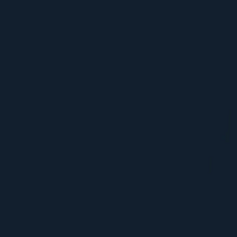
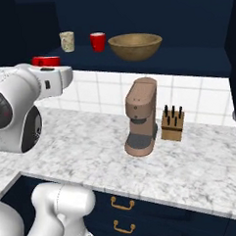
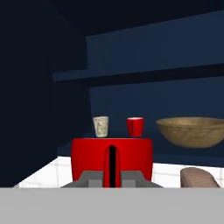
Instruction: Gather all objects into one cabinet and sort the glasses and bowls to opposite sides.
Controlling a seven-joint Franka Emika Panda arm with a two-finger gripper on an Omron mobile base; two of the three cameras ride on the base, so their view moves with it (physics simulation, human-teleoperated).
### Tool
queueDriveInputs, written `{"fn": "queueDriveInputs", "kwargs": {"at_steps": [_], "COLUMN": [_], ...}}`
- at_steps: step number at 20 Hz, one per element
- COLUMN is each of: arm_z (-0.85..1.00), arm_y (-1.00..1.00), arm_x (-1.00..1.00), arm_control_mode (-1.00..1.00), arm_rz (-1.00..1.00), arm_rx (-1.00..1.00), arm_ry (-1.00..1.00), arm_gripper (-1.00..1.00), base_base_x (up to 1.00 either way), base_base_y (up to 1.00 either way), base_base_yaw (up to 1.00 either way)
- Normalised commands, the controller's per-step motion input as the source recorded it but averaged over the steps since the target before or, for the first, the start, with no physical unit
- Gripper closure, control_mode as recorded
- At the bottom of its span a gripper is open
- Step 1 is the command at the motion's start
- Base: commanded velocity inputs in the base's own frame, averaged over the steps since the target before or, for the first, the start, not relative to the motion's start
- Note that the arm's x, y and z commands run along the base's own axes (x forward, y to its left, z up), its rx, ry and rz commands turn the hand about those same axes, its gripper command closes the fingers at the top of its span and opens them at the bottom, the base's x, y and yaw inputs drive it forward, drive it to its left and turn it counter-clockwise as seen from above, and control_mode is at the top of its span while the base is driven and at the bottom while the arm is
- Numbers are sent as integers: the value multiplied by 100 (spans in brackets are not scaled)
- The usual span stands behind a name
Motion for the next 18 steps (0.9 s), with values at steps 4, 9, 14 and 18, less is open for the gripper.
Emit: {"fn": "queueDriveInputs", "kwargs": {"at_steps": [4, 9, 14, 18], "arm_z": [32, 2, -35, -60], "arm_y": [21, 48, 36, 11], "arm_x": [22, 82, 100, 93], "arm_control_mode": [-100, -100, -100, -100], "arm_rz": [6, 11, 5, 0], "arm_rx": [0, 2, -3, -13], "arm_ry": [-22, -1, -1, -22], "arm_gripper": [100, 100, 100, 100], "base_base_x": [0, 0, 0, 0], "base_base_y": [0, 0, 0, 0], "base_base_yaw": [0, 0, 0, 0]}}
